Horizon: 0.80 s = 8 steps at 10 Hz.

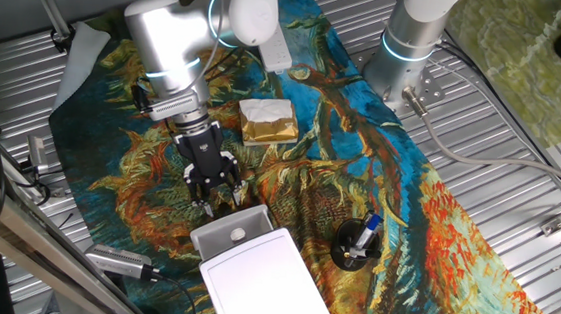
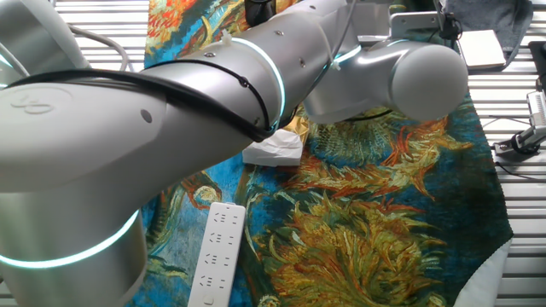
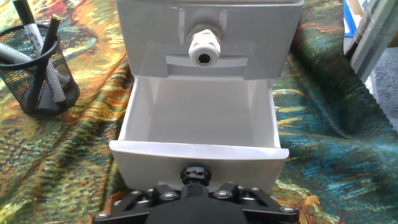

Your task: Grasp the handle and open the drawer

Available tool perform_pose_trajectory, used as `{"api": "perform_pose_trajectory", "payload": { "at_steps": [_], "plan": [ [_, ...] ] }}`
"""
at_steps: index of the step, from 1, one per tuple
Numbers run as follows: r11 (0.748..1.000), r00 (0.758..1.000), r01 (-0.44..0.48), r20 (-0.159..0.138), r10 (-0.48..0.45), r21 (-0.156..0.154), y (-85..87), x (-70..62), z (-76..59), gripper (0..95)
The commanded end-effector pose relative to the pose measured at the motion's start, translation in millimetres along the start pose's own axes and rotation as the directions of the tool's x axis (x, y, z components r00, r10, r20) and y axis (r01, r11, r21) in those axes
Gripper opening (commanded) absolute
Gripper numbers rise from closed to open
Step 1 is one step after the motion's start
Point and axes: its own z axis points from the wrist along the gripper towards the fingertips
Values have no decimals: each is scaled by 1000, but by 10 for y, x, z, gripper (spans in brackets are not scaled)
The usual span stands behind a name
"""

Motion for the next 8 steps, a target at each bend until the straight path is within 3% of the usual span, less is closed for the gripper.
{"api": "perform_pose_trajectory", "payload": {
  "at_steps": [1, 8],
  "plan": [
    [1000, 1000, -3, -2, 3, 1, -8, 0, 12, 0],
    [1000, 1000, 7, -1, -7, 4, -11, 16, 26, 0]
  ]
}}
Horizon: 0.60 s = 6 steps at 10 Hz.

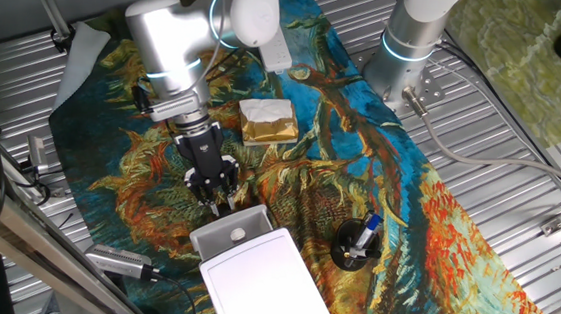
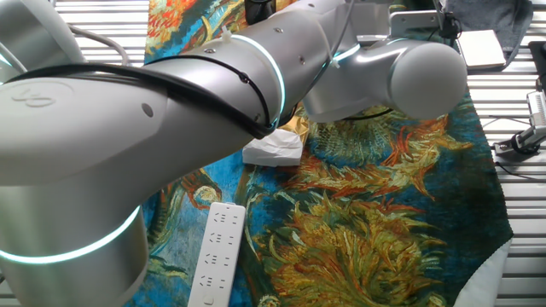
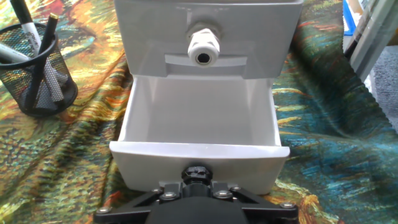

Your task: Grasp the handle and open the drawer

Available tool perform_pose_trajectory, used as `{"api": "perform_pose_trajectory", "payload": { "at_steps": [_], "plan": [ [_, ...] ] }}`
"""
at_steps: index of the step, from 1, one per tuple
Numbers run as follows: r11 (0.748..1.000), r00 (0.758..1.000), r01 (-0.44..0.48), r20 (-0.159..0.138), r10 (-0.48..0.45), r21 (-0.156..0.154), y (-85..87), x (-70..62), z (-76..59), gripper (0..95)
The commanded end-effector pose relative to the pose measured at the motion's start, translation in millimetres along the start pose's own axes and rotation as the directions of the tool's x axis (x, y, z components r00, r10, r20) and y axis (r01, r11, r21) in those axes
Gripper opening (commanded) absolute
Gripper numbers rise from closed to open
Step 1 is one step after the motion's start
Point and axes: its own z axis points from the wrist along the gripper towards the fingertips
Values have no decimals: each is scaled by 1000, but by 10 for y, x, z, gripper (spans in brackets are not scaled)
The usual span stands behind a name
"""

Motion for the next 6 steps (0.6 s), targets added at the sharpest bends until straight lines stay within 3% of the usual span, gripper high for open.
{"api": "perform_pose_trajectory", "payload": {
  "at_steps": [1, 6],
  "plan": [
    [1000, 1000, 2, 0, -2, -1, 2, 6, -1, 0],
    [1000, 1000, 3, 7, -3, -1, 8, 38, -16, 0]
  ]
}}
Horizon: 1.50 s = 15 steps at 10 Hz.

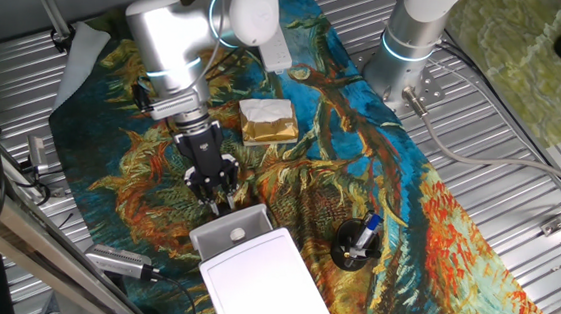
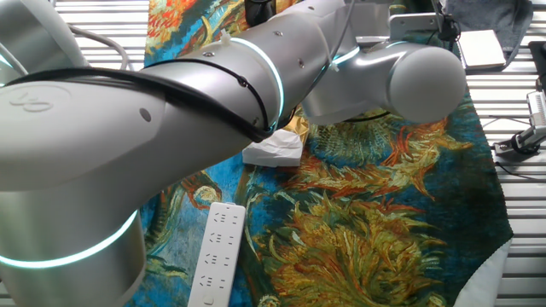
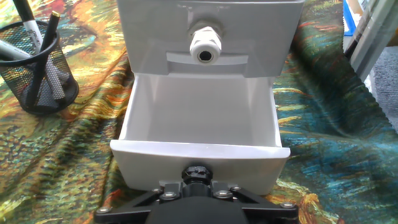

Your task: Grasp the handle and open the drawer

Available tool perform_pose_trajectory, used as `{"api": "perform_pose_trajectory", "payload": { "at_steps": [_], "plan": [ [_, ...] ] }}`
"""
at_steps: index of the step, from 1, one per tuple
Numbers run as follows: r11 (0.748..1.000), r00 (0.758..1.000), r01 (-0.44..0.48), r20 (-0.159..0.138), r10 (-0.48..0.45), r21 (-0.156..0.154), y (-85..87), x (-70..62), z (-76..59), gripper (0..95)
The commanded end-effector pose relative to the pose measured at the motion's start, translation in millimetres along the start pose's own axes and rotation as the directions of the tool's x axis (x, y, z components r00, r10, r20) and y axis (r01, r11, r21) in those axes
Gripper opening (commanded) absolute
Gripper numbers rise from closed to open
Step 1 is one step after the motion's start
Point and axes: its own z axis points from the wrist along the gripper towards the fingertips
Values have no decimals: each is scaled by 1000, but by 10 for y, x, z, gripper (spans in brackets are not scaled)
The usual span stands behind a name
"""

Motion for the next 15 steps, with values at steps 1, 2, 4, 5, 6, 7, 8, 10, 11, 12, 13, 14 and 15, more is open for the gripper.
{"api": "perform_pose_trajectory", "payload": {
  "at_steps": [1, 2, 4, 5, 6, 7, 8, 10, 11, 12, 13, 14, 15],
  "plan": [
    [1000, 1000, 0, -1, 0, -1, 2, 12, -6, 0],
    [1000, 1000, -2, -1, 2, -1, 2, 12, -7, 0],
    [1000, 1000, -4, -3, 4, -1, 2, 13, -7, 0],
    [1000, 1000, -7, -11, 7, -2, 2, 13, -7, 0],
    [1000, 1000, -7, -17, 7, -2, 1, 12, -5, 0],
    [1000, 1000, -6, -17, 6, -3, -1, 9, 1, 0],
    [1000, 1000, -6, -17, 6, -3, -4, 5, 10, 190],
    [1000, 1000, -12, -24, 11, -4, -6, -25, 3, 380],
    [999, 997, -35, -66, 35, -4, 16, -88, -41, 570],
    [999, 995, -54, -89, 54, -2, 27, -114, -58, 570],
    [997, 991, -76, -113, 76, 5, 35, -153, -82, 570],
    [997, 990, -81, -114, 81, 5, 35, -155, -83, 570],
    [997, 990, -81, -119, 81, 5, 35, -155, -83, 760]
  ]
}}
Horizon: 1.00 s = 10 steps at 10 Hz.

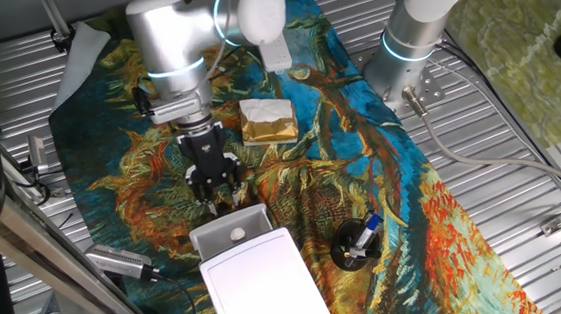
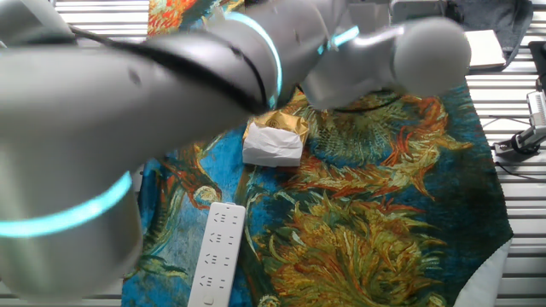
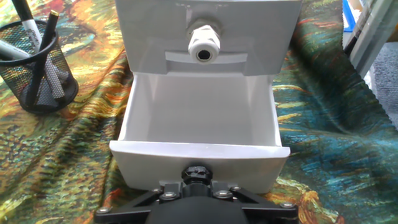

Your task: Grasp the handle and open the drawer

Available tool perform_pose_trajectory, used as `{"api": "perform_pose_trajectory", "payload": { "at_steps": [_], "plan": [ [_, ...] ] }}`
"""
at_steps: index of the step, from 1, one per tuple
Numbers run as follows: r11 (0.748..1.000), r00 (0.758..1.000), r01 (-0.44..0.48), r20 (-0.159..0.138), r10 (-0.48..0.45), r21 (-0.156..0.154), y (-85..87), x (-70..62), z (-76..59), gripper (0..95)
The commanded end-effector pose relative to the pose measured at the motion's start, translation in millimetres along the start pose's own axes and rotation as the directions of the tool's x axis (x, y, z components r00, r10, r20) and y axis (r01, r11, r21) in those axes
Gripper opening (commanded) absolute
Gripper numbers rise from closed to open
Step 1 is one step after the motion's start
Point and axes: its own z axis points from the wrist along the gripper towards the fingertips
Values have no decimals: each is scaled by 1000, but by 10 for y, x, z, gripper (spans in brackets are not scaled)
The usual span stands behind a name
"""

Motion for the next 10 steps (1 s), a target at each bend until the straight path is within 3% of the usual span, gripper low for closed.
{"api": "perform_pose_trajectory", "payload": {
  "at_steps": [1, 2, 3, 4, 5, 6, 7, 8, 9, 10],
  "plan": [
    [1000, 1000, -8, -29, 8, -2, -14, -17, -8, 760],
    [1000, 998, -11, -66, 11, 0, -17, -8, -35, 760],
    [1000, 988, -11, -153, 11, 0, -23, 28, -152, 760],
    [1000, 983, -6, -182, 6, -2, -27, 47, -215, 760],
    [1000, 972, 10, -235, -11, -4, -38, 87, -315, 760],
    [1000, 963, 24, -269, -26, -8, -83, 159, -436, 570],
    [1000, 957, 28, -289, -29, -9, -121, 199, -494, 570],
    [999, 950, 33, -312, -35, -11, -155, 231, -526, 190],
    [999, 945, 35, -325, -36, -11, -179, 254, -541, 0],
    [999, 939, 40, -340, -42, -13, -211, 278, -556, 0]
  ]
}}
